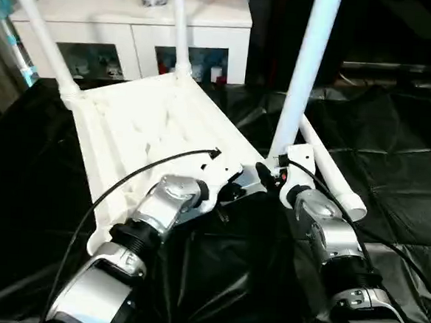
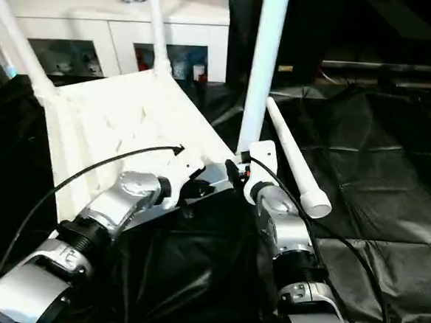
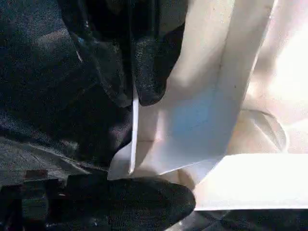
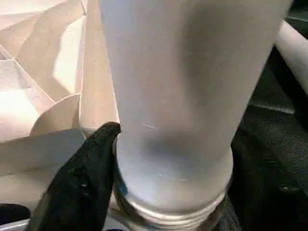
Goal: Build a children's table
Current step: Rotate leg to tighten
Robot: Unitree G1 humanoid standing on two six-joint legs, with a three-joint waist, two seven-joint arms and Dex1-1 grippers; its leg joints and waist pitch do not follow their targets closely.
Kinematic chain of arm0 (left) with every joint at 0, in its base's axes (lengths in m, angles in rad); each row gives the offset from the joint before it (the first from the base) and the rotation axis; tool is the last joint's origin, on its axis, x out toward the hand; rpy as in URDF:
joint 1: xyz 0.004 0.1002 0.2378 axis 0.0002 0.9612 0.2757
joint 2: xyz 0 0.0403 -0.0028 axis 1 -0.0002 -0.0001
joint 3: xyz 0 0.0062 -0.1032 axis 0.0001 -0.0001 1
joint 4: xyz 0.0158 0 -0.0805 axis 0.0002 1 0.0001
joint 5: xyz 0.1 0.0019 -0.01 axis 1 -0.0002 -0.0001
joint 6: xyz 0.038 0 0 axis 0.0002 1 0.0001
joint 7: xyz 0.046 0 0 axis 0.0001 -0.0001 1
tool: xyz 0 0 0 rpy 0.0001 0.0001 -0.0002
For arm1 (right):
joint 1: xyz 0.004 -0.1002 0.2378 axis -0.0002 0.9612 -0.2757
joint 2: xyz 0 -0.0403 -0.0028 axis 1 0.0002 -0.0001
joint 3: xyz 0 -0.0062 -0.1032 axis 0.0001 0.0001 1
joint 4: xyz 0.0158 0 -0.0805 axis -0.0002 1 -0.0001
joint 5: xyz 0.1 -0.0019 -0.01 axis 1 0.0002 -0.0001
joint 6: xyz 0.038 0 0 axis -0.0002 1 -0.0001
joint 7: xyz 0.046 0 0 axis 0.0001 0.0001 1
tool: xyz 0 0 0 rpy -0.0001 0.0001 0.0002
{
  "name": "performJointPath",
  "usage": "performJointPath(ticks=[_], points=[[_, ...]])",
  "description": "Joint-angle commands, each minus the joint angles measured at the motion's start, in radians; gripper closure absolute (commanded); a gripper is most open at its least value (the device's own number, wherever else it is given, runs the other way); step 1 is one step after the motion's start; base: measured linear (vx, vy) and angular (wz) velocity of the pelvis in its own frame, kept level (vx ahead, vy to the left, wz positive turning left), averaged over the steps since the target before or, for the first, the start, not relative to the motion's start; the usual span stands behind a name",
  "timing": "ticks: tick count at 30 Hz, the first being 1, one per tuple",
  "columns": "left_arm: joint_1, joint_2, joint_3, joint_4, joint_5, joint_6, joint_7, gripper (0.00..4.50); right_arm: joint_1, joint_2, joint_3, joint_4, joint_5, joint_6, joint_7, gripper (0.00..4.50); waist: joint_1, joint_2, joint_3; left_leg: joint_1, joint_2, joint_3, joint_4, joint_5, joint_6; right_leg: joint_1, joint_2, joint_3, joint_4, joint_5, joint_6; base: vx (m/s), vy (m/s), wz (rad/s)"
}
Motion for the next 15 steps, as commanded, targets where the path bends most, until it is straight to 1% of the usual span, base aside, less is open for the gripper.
performJointPath(ticks=[1, 2, 3, 4, 5, 6, 7, 8, 9, 10, 11, 12, 13, 14, 15], points=[[-0.018, -0.021, 0.004, -0.009, -0.005, -0.036, 0.037, 4.5, 0.017, 0.068, 0.071, 0.006, 0.033, 0.008, 0.106, 0.84, -0.018, -0.009, -0.06, 0.032, 0.052, -0.052, -0.087, -0.487, -0.007, 0.018, -0.057, 0.018, -0.101, -0.543, -0.102, 0.0, 0.0, 0.0], [-0.01, -0.011, 0.0, -0.02, -0.006, -0.042, 0.016, 4.5, 0.018, 0.056, 0.076, -0.003, 0.025, 0.0, 0.114, 0.68, -0.024, -0.009, -0.062, 0.037, 0.053, -0.053, -0.088, -0.513, -0.012, 0.014, -0.058, 0.019, -0.101, -0.533, -0.107, 0.0, 0.0, 0.0], [-0.01, -0.011, 0.0, -0.02, -0.006, -0.042, 0.016, 4.5, 0.018, 0.056, 0.076, -0.003, 0.025, 0.0, 0.114, 0.68, -0.033, -0.011, -0.061, 0.035, 0.051, -0.053, -0.088, -0.527, -0.013, 0.014, -0.059, 0.019, -0.101, -0.524, -0.117, 0.0, 0.0, 0.0], [-0.01, -0.011, 0.0, -0.02, -0.006, -0.042, 0.016, 4.5, 0.018, 0.056, 0.076, -0.003, 0.025, 0.0, 0.114, 0.68, -0.038, -0.01, -0.06, 0.033, 0.05, -0.054, -0.088, -0.532, -0.012, 0.016, -0.061, 0.018, -0.101, -0.533, -0.12, 0.0, 0.0, 0.0], [0.002, 0.005, -0.005, -0.033, -0.009, -0.053, -0.019, 4.5, 0.023, 0.034, 0.084, -0.018, 0.019, -0.007, 0.147, 0.68, -0.038, -0.01, -0.06, 0.033, 0.05, -0.054, -0.088, -0.532, -0.012, 0.016, -0.061, 0.018, -0.101, -0.533, -0.12, 0.0, 0.0, 0.0], [0.007, 0.014, -0.008, -0.039, -0.01, -0.059, -0.035, 4.5, 0.027, 0.022, 0.088, -0.028, 0.019, -0.009, 0.166, 0.68, -0.042, -0.011, -0.061, 0.035, 0.049, -0.052, -0.085, -0.53, -0.006, 0.014, -0.064, 0.02, -0.106, -0.539, -0.124, 0.0, 0.0, 0.0], [0.039, 0.067, -0.022, -0.075, -0.021, -0.091, -0.137, 4.5, 0.057, -0.059, 0.126, -0.102, 0.021, -0.014, 0.297, 0.68, -0.04, -0.013, -0.06, 0.036, 0.049, -0.053, -0.085, -0.528, -0.001, 0.015, -0.064, 0.018, -0.11, -0.545, -0.122, 0.0, 0.0, 0.0], [0.05, 0.085, -0.026, -0.087, -0.024, -0.1, -0.17, 4.5, 0.069, -0.087, 0.141, -0.131, 0.022, -0.015, 0.345, 0.68, -0.038, -0.015, -0.059, 0.034, 0.051, -0.052, -0.087, -0.527, 0.005, 0.019, -0.064, 0.02, -0.109, -0.542, -0.119, 0.0, 0.0, 0.0], [0.066, 0.115, -0.031, -0.107, -0.035, -0.109, -0.229, 4.5, 0.087, -0.132, 0.155, -0.175, 0.028, -0.009, 0.407, 0.68, -0.037, -0.016, -0.063, 0.027, 0.054, -0.05, -0.088, -0.502, 0.016, 0.021, -0.067, 0.029, -0.102, -0.517, -0.119, 0.0, 0.0, 0.0], [0.071, 0.124, -0.032, -0.113, -0.038, -0.111, -0.247, 4.5, 0.093, -0.144, 0.156, -0.187, 0.029, -0.007, 0.424, 0.68, -0.037, -0.015, -0.064, 0.022, 0.053, -0.047, -0.087, -0.47, 0.026, 0.022, -0.069, 0.033, -0.098, -0.494, -0.134, 0.0, 0.0, 0.0], [0.074, 0.13, -0.033, -0.117, -0.04, -0.112, -0.259, 4.5, 0.096, -0.152, 0.157, -0.195, 0.03, -0.006, 0.436, 0.68, -0.037, -0.015, -0.064, 0.022, 0.053, -0.047, -0.087, -0.47, 0.026, 0.022, -0.069, 0.033, -0.098, -0.494, -0.134, 0.0, 0.0, 0.0], [0.087, 0.16, -0.035, -0.138, -0.054, -0.123, -0.317, 4.5, 0.11, -0.191, 0.157, -0.226, 0.038, 0.0, 0.488, 0.68, -0.036, -0.014, -0.067, 0.021, 0.055, -0.045, -0.086, -0.431, 0.034, 0.023, -0.069, 0.035, -0.091, -0.444, -0.166, 0.0, 0.0, 0.0], [0.094, 0.177, -0.038, -0.15, -0.061, -0.125, -0.349, 4.5, 0.117, -0.215, 0.158, -0.243, 0.044, 0.002, 0.521, 0.68, -0.032, -0.017, -0.068, 0.022, 0.057, -0.042, -0.085, -0.413, 0.04, 0.023, -0.066, 0.036, -0.088, -0.416, -0.181, 0.0, 0.0, 0.0], [0.094, 0.177, -0.038, -0.15, -0.061, -0.125, -0.349, 4.5, 0.117, -0.215, 0.158, -0.243, 0.044, 0.002, 0.521, 0.68, -0.031, -0.016, -0.068, 0.022, 0.058, -0.041, -0.085, -0.404, 0.043, 0.023, -0.067, 0.038, -0.085, -0.403, -0.188, 0.0, 0.0, 0.0], [0.1, 0.195, -0.042, -0.162, -0.069, -0.129, -0.383, 4.5, 0.124, -0.239, 0.158, -0.26, 0.048, 0.002, 0.552, 0.68, -0.031, -0.016, -0.067, 0.022, 0.057, -0.038, -0.084, -0.4, 0.047, 0.022, -0.066, 0.039, -0.086, -0.397, -0.193, 0.0, 0.0, 0.0]])
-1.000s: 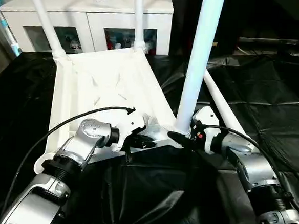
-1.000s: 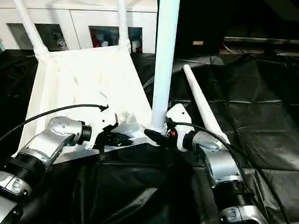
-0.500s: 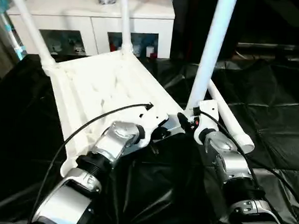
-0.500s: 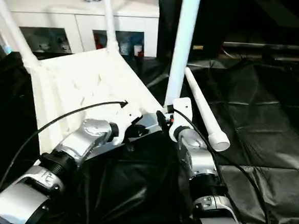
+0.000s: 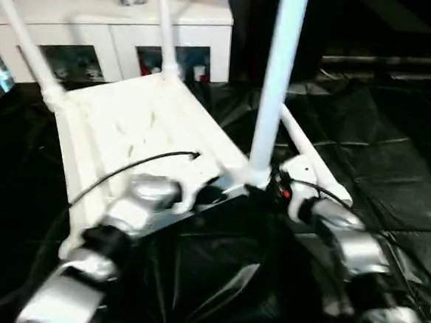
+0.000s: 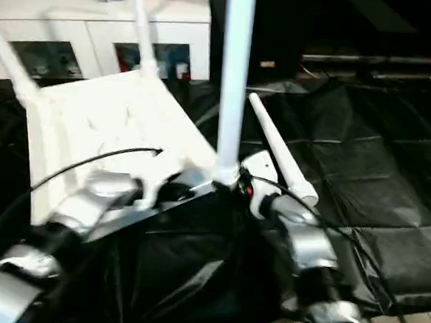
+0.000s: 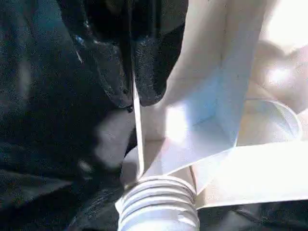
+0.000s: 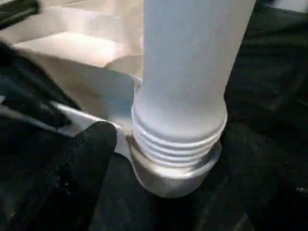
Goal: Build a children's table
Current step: Rotate leg to tighten
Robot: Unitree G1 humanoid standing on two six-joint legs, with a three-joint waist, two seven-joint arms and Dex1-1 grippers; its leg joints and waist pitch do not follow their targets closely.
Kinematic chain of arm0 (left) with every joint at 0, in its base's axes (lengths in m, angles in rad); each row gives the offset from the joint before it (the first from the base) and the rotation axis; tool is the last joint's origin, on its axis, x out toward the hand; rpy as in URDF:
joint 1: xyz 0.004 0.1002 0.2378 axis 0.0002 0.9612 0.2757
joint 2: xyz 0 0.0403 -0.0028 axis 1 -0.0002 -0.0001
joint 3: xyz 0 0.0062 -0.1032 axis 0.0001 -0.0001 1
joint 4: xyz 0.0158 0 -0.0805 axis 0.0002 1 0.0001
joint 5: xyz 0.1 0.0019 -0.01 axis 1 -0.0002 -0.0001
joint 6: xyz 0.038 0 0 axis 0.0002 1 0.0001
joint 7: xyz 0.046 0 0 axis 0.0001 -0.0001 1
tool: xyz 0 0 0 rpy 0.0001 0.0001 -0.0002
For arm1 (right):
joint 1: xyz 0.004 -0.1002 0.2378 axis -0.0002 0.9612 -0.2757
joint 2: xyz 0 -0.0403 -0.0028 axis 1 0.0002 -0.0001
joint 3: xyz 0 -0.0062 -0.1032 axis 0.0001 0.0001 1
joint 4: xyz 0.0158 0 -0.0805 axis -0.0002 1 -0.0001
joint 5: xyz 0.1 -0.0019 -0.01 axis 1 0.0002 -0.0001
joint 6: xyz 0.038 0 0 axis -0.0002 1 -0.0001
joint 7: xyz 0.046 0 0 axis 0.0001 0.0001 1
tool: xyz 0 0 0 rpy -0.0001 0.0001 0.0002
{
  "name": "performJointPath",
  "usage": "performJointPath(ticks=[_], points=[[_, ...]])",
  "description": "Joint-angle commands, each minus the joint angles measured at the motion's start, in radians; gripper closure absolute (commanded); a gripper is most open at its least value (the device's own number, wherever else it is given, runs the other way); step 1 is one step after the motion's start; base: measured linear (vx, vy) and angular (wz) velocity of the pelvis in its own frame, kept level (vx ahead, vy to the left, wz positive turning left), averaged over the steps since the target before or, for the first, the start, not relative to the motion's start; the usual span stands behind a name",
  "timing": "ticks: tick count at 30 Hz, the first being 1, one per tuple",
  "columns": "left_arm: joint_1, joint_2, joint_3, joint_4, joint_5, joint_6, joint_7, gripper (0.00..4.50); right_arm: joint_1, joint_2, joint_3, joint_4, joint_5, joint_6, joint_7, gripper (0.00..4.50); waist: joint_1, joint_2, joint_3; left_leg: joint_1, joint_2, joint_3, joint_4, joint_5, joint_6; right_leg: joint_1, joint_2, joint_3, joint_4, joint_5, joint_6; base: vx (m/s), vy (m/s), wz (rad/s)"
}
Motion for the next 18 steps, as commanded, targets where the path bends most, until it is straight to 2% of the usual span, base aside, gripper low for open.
performJointPath(ticks=[1, 3, 5, 7, 8, 9, 11, 13, 16, 18], points=[[0.004, 0.007, -0.027, -0.046, -0.023, -0.029, -0.08, 4.5, -0.002, -0.008, 0.016, -0.049, 0.017, 0.004, 0.061, 0.68, 0.007, -0.015, -0.071, 0.027, 0.062, -0.036, -0.081, -0.385, 0.047, 0.024, -0.066, 0.04, -0.072, -0.383, -0.199, 0.0, 0.0, 0.0], [0.01, 0.026, -0.031, -0.06, -0.034, -0.028, -0.122, 4.5, 0.001, -0.031, 0.016, -0.065, 0.024, 0.009, 0.1, 0.68, 0.019, -0.017, -0.073, 0.028, 0.064, -0.032, -0.08, -0.348, 0.052, 0.023, -0.063, 0.045, -0.064, -0.341, -0.213, 0.0, 0.0, 0.0], [0.017, 0.041, -0.033, -0.08, -0.046, -0.021, -0.163, 4.5, 0.006, -0.055, 0.027, -0.084, 0.035, 0.018, 0.138, 0.68, 0.031, -0.019, -0.073, 0.037, 0.064, -0.024, -0.075, -0.333, 0.052, 0.014, -0.062, 0.051, -0.062, -0.326, -0.225, 0.0, 0.0, 0.0], [0.02, 0.047, -0.034, -0.087, -0.05, -0.019, -0.179, 4.5, 0.008, -0.065, 0.034, -0.092, 0.039, 0.022, 0.155, 0.68, 0.043, -0.019, -0.076, 0.029, 0.065, -0.023, -0.073, -0.286, 0.063, 0.025, -0.064, 0.053, -0.053, -0.296, -0.23, 0.0, 0.0, 0.0], [0.025, 0.054, -0.035, -0.096, -0.056, -0.018, -0.199, 4.5, 0.012, -0.076, 0.039, -0.105, 0.043, 0.031, 0.177, 0.68, 0.05, -0.016, -0.078, 0.029, 0.066, -0.022, -0.072, -0.254, 0.07, 0.023, -0.062, 0.052, -0.05, -0.27, -0.231, 0.0, 0.0, 0.0], [0.025, 0.065, -0.039, -0.097, -0.056, -0.017, -0.22, 4.5, 0.016, -0.088, 0.052, -0.118, 0.042, 0.037, 0.203, 0.68, 0.056, -0.017, -0.079, 0.032, 0.067, -0.019, -0.069, -0.24, 0.073, 0.021, -0.06, 0.053, -0.047, -0.245, -0.237, 0.0, 0.0, 0.0], [0.024, 0.076, -0.043, -0.094, -0.054, -0.02, -0.238, 4.5, 0.018, -0.097, 0.064, -0.128, 0.037, 0.041, 0.227, 0.68, 0.06, -0.017, -0.081, 0.023, 0.066, -0.021, -0.067, -0.206, 0.084, 0.028, -0.059, 0.051, -0.037, -0.203, -0.246, 0.0, 0.0, 0.0], [0.024, 0.079, -0.043, -0.093, -0.053, -0.022, -0.241, 4.5, 0.018, -0.097, 0.067, -0.129, 0.035, 0.041, 0.23, 0.68, 0.065, -0.017, -0.087, 0.019, 0.066, -0.021, -0.061, -0.157, 0.1, 0.031, -0.06, 0.05, -0.027, -0.138, -0.257, 0.0, 0.0, 0.0], [0.02, 0.08, -0.04, -0.089, -0.055, -0.022, -0.24, 4.5, 0.013, -0.088, 0.064, -0.121, 0.038, 0.044, 0.233, 0.82, 0.069, -0.017, -0.085, 0.015, 0.064, -0.02, -0.058, -0.15, 0.108, 0.028, -0.059, 0.049, -0.027, -0.134, -0.261, 0.0, 0.0, 0.0], [0.017, 0.079, -0.039, -0.085, -0.055, -0.021, -0.237, 4.5, 0.01, -0.084, 0.064, -0.117, 0.042, 0.048, 0.236, 1.05, 0.069, -0.018, -0.081, 0.015, 0.065, -0.021, -0.06, -0.184, 0.098, 0.027, -0.06, 0.048, -0.032, -0.193, -0.252, 0.0, 0.0, 0.0]])
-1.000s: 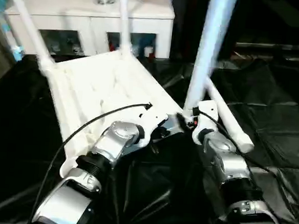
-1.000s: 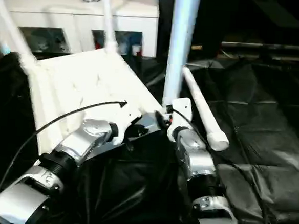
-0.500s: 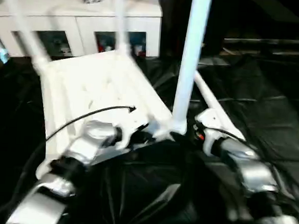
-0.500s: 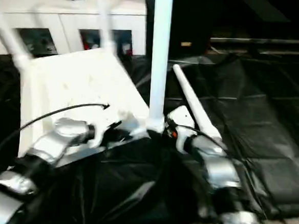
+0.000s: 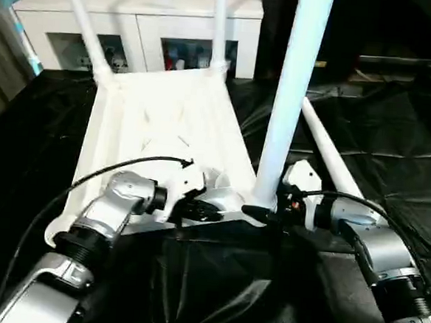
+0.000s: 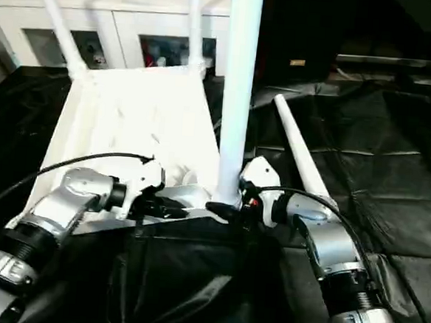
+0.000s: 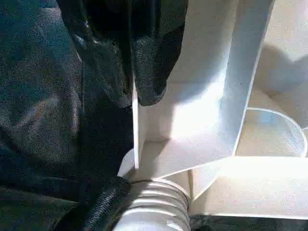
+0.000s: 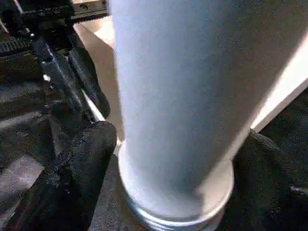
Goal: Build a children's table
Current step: Rotate leg to tighten
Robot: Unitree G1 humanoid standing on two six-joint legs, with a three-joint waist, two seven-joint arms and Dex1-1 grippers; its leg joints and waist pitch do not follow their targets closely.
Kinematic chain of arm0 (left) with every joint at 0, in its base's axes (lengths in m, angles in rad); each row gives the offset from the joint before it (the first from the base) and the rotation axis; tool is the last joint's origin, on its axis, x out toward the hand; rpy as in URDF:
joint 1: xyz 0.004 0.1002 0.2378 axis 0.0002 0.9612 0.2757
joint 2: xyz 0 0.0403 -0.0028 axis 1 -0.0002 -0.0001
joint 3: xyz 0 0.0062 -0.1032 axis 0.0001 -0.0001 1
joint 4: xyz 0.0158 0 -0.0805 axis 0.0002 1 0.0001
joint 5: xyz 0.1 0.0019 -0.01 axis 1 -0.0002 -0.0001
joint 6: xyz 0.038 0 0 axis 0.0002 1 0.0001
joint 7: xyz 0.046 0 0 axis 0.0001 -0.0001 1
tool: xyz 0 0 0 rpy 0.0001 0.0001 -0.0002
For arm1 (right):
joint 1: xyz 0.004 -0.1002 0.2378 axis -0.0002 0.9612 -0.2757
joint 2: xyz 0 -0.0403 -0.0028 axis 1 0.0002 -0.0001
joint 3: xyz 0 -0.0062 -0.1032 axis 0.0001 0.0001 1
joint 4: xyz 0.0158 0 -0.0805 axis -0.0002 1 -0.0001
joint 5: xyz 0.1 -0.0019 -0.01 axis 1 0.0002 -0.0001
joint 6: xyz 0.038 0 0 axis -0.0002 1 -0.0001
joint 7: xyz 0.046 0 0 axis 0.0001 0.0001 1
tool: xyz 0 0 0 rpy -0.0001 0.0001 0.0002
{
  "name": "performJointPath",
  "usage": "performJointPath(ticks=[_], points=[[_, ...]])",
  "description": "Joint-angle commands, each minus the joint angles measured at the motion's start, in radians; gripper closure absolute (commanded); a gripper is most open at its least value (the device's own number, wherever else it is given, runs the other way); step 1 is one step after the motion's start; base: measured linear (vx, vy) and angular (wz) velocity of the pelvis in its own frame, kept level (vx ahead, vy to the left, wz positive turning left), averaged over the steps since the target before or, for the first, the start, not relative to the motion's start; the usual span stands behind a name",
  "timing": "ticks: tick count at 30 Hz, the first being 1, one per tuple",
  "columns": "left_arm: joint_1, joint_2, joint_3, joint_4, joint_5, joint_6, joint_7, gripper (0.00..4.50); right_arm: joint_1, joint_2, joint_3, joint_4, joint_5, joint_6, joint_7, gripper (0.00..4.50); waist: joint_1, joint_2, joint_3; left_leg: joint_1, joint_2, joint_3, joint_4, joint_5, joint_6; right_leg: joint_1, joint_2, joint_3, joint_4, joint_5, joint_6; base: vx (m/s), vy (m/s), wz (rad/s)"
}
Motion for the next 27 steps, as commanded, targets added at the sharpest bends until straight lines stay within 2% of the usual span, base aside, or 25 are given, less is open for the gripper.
performJointPath(ticks=[1, 4, 10, 11, 12, 14, 15, 16, 17, 19, 20, 21, 22, 24, 25, 26, 27], points=[[-0.008, 0.0, -0.011, -0.014, -0.008, -0.004, -0.024, 4.5, 0.001, 0.005, 0.01, -0.007, 0.008, 0.006, 0.007, 1.13, -0.002, -0.017, -0.078, 0.029, 0.06, -0.028, -0.066, -0.213, 0.083, 0.042, -0.062, 0.042, -0.068, -0.243, -0.241, 0.0, 0.0, 0.0], [-0.007, 0.0, -0.008, -0.016, -0.006, -0.002, -0.027, 4.5, 0.004, 0.003, 0.012, -0.012, 0.018, 0.017, 0.012, 1.36, -0.004, -0.017, -0.075, 0.034, 0.061, -0.03, -0.071, -0.26, 0.049, 0.038, -0.06, 0.043, -0.074, -0.31, -0.219, 0.0, 0.0, 0.0], [-0.007, -0.009, -0.004, -0.009, -0.001, 0.004, 0.008, 4.5, 0.022, 0.028, -0.009, -0.011, 0.029, 0.034, -0.017, 1.74, -0.004, -0.019, -0.076, 0.03, 0.06, -0.03, -0.07, -0.243, 0.05, 0.039, -0.062, 0.045, -0.073, -0.294, -0.215, 0.0, 0.0, 0.0], [-0.011, -0.017, 0.0, 0.0, 0.005, 0.008, 0.033, 4.5, 0.025, 0.04, -0.016, -0.002, 0.029, 0.034, -0.04, 1.75, -0.005, -0.019, -0.077, 0.029, 0.06, -0.03, -0.07, -0.235, 0.052, 0.039, -0.062, 0.045, -0.072, -0.281, -0.216, 0.0, 0.0, 0.0], [-0.03, -0.047, 0.015, 0.034, 0.022, 0.031, 0.122, 4.5, 0.027, 0.077, -0.032, 0.033, 0.018, 0.046, -0.119, 1.76, -0.006, -0.019, -0.077, 0.029, 0.059, -0.031, -0.07, -0.233, 0.05, 0.037, -0.063, 0.045, -0.072, -0.278, -0.22, 0.0, 0.0, 0.0], [-0.041, -0.064, 0.022, 0.051, 0.03, 0.037, 0.168, 4.5, 0.025, 0.096, -0.038, 0.055, 0.007, 0.048, -0.165, 1.77, -0.01, -0.02, -0.075, 0.031, 0.058, -0.031, -0.072, -0.247, 0.044, 0.036, -0.06, 0.044, -0.076, -0.3, -0.218, 0.0, 0.0, 0.0], [-0.052, -0.083, 0.028, 0.066, 0.037, 0.044, 0.21, 4.5, 0.02, 0.119, -0.048, 0.081, -0.005, 0.05, -0.221, 1.78, -0.013, -0.023, -0.071, 0.033, 0.054, -0.032, -0.072, -0.274, 0.033, 0.037, -0.063, 0.042, -0.084, -0.366, -0.2, 0.0, 0.0, 0.0], [-0.067, -0.109, 0.034, 0.085, 0.047, 0.056, 0.267, 4.5, 0.011, 0.157, -0.065, 0.119, -0.015, 0.056, -0.304, 1.78, -0.016, -0.023, -0.068, 0.034, 0.054, -0.032, -0.073, -0.287, 0.028, 0.034, -0.062, 0.042, -0.087, -0.394, -0.192, 0.0, 0.0, 0.0], [-0.067, -0.109, 0.034, 0.085, 0.047, 0.056, 0.267, 4.5, 0.011, 0.157, -0.065, 0.119, -0.015, 0.056, -0.304, 1.78, -0.022, -0.022, -0.067, 0.037, 0.053, -0.035, -0.074, -0.313, 0.012, 0.032, -0.063, 0.042, -0.09, -0.432, -0.184, 0.0, 0.0, 0.0], [-0.104, -0.181, 0.053, 0.134, 0.062, 0.082, 0.414, 4.5, -0.021, 0.246, -0.108, 0.209, -0.049, 0.055, -0.531, 1.78, -0.032, -0.022, -0.062, 0.041, 0.052, -0.037, -0.077, -0.36, -0.006, 0.025, -0.062, 0.039, -0.098, -0.489, -0.166, 0.0, 0.0, 0.0], [-0.104, -0.181, 0.053, 0.134, 0.062, 0.082, 0.414, 4.5, -0.021, 0.246, -0.108, 0.209, -0.049, 0.055, -0.531, 1.78, -0.039, -0.023, -0.061, 0.048, 0.049, -0.041, -0.076, -0.393, -0.022, 0.023, -0.063, 0.035, -0.104, -0.541, -0.15, 0.0, 0.0, 0.0], [-0.115, -0.206, 0.058, 0.148, 0.065, 0.083, 0.46, 4.5, -0.033, 0.273, -0.124, 0.234, -0.054, 0.067, -0.592, 1.78, -0.04, -0.017, -0.062, 0.047, 0.048, -0.045, -0.076, -0.408, -0.021, 0.028, -0.064, 0.032, -0.109, -0.567, -0.128, 0.0, 0.0, 0.0], [-0.124, -0.235, 0.061, 0.162, 0.069, 0.082, 0.504, 4.5, -0.044, 0.301, -0.132, 0.255, -0.055, 0.072, -0.633, 1.78, -0.044, -0.02, -0.059, 0.048, 0.048, -0.045, -0.078, -0.428, -0.019, 0.023, -0.063, 0.031, -0.116, -0.585, -0.115, 0.0, 0.0, 0.0], [-0.131, -0.272, 0.058, 0.169, 0.074, 0.078, 0.538, 4.5, -0.058, 0.336, -0.14, 0.27, -0.041, 0.07, -0.646, 1.78, -0.049, -0.019, -0.055, 0.056, 0.044, -0.044, -0.075, -0.46, -0.022, 0.014, -0.061, 0.027, -0.125, -0.626, -0.104, 0.0, 0.0, 0.0], [-0.129, -0.29, 0.047, 0.165, 0.075, 0.074, 0.531, 4.5, -0.064, 0.353, -0.14, 0.264, -0.024, 0.059, -0.622, 1.22, -0.051, -0.015, -0.054, 0.071, 0.043, -0.047, -0.07, -0.5, -0.027, 0.009, -0.061, 0.019, -0.138, -0.663, -0.087, 0.0, 0.0, 0.0], [-0.128, -0.293, 0.042, 0.162, 0.075, 0.072, 0.523, 4.5, -0.066, 0.356, -0.14, 0.259, -0.017, 0.055, -0.608, 1.22, -0.054, -0.013, -0.053, 0.075, 0.043, -0.051, -0.073, -0.526, -0.024, 0.014, -0.059, 0.01, -0.145, -0.657, -0.073, 0.0, 0.0, 0.0], [-0.125, -0.294, 0.036, 0.158, 0.076, 0.064, 0.51, 4.5, -0.066, 0.355, -0.136, 0.249, -0.009, 0.054, -0.582, 1.08, -0.056, -0.01, -0.055, 0.069, 0.049, -0.056, -0.084, -0.541, -0.024, 0.023, -0.057, 0.007, -0.141, -0.616, -0.073, 0.0, 0.0, 0.0]])
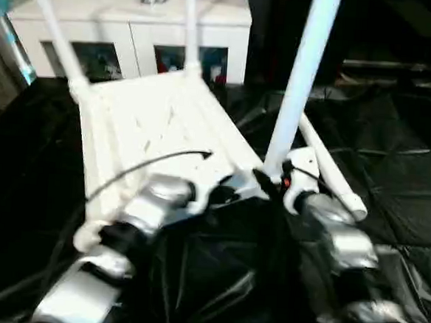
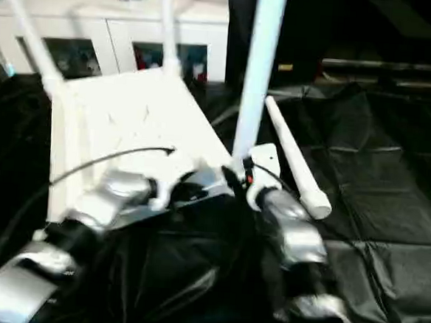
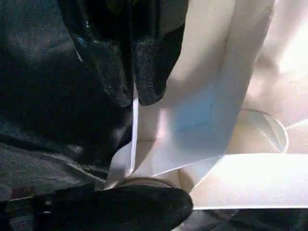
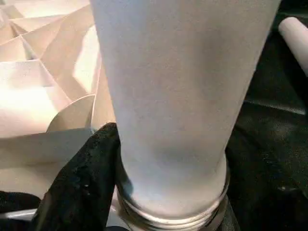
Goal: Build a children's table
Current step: Rotate leg to tighten
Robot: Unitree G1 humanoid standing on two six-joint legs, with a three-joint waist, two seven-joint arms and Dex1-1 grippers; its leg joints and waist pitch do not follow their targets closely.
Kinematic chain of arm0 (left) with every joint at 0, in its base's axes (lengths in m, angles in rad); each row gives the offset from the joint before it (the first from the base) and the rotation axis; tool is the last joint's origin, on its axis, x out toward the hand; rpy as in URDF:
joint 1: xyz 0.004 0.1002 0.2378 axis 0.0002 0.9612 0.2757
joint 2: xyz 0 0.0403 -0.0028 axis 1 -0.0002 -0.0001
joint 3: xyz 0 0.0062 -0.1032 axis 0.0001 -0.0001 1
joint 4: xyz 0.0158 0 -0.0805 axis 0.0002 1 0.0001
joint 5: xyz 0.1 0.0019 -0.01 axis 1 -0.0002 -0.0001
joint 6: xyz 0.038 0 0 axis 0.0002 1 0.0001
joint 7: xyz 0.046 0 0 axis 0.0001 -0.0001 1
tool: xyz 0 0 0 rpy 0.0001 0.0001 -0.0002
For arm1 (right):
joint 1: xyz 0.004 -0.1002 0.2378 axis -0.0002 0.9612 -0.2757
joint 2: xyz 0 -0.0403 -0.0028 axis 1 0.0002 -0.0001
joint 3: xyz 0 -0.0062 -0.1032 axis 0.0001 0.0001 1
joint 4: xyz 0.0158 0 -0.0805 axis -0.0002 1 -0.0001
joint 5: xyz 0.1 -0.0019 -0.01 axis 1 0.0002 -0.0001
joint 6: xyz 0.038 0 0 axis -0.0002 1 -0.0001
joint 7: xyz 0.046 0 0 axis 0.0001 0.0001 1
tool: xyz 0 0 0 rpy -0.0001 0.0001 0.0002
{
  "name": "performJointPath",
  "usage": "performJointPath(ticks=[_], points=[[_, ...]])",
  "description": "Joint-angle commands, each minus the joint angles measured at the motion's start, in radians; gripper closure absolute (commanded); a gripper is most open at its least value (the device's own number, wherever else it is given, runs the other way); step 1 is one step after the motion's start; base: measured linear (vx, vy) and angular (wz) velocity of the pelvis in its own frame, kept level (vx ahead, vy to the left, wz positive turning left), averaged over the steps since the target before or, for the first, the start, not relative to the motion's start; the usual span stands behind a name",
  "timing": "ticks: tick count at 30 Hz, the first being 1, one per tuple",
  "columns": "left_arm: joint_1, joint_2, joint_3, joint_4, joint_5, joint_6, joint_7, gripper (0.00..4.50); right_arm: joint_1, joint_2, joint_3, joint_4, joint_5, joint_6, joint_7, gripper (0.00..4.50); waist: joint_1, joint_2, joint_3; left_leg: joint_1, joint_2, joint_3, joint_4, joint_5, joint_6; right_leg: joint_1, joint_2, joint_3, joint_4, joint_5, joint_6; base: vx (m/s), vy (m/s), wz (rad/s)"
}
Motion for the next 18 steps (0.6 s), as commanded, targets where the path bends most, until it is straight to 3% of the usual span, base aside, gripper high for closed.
performJointPath(ticks=[1, 2, 4, 7, 8, 10, 14, 18], points=[[-0.021, -0.039, 0.004, -0.013, -0.02, -0.029, 0.034, 4.5, 0.021, 0.06, 0.061, 0.018, 0.04, 0.032, 0.082, 1.0, -0.019, -0.01, -0.055, 0.048, 0.052, -0.051, -0.085, -0.547, -0.024, 0.006, -0.055, 0.017, -0.108, -0.585, -0.085, 0.0, 0.0, 0.0], [-0.019, -0.035, 0.003, -0.015, -0.02, -0.031, 0.025, 4.5, 0.021, 0.055, 0.065, 0.015, 0.038, 0.03, 0.091, 1.0, -0.025, -0.007, -0.056, 0.044, 0.055, -0.055, -0.092, -0.559, -0.028, 0.012, -0.057, 0.017, -0.103, -0.539, -0.098, 0.0, 0.0, 0.0], [-0.007, -0.007, -0.007, -0.028, -0.024, -0.051, -0.028, 4.5, 0.025, 0.018, 0.09, -0.009, 0.025, 0.017, 0.143, 0.65, -0.031, -0.01, -0.058, 0.04, 0.054, -0.054, -0.094, -0.568, -0.03, 0.012, -0.06, 0.021, -0.099, -0.507, -0.117, 0.0, 0.0, 0.0], [0.011, 0.037, -0.023, -0.045, -0.018, -0.088, -0.099, 4.5, 0.031, -0.038, 0.11, -0.039, 0.014, 0.009, 0.22, 0.65, -0.03, -0.016, -0.061, 0.027, 0.051, -0.05, -0.091, -0.509, -0.008, 0.017, -0.069, 0.034, -0.092, -0.495, -0.138, 0.0, 0.0, 0.0], [0.017, 0.05, -0.026, -0.052, -0.018, -0.095, -0.125, 4.5, 0.033, -0.059, 0.118, -0.047, 0.006, 0.003, 0.246, 0.65, -0.029, -0.023, -0.061, 0.023, 0.051, -0.047, -0.089, -0.479, 0.005, 0.017, -0.072, 0.038, -0.091, -0.497, -0.142, 0.0, 0.0, 0.0], [0.034, 0.083, -0.029, -0.076, -0.034, -0.108, -0.205, 4.5, 0.042, -0.111, 0.132, -0.074, 0.005, -0.005, 0.325, 0.65, -0.026, -0.022, -0.061, 0.024, 0.053, -0.045, -0.087, -0.451, 0.015, 0.019, -0.072, 0.04, -0.091, -0.493, -0.149, 0.0, 0.0, 0.0], [0.055, 0.161, -0.044, -0.113, -0.059, -0.124, -0.361, 4.5, 0.065, -0.214, 0.161, -0.137, 0.027, -0.019, 0.505, 0.65, -0.017, -0.02, -0.066, 0.019, 0.057, -0.036, -0.086, -0.376, 0.042, 0.021, -0.068, 0.048, -0.075, -0.381, -0.199, 0.0, 0.0, 0.0], [0.052, 0.196, -0.042, -0.113, -0.072, -0.133, -0.429, 4.5, 0.059, -0.248, 0.163, -0.139, 0.037, -0.023, 0.562, 0.65, -0.001, -0.018, -0.07, 0.021, 0.061, -0.025, -0.08, -0.311, 0.06, 0.02, -0.064, 0.053, -0.062, -0.294, -0.239, 0.0, 0.0, 0.0]])
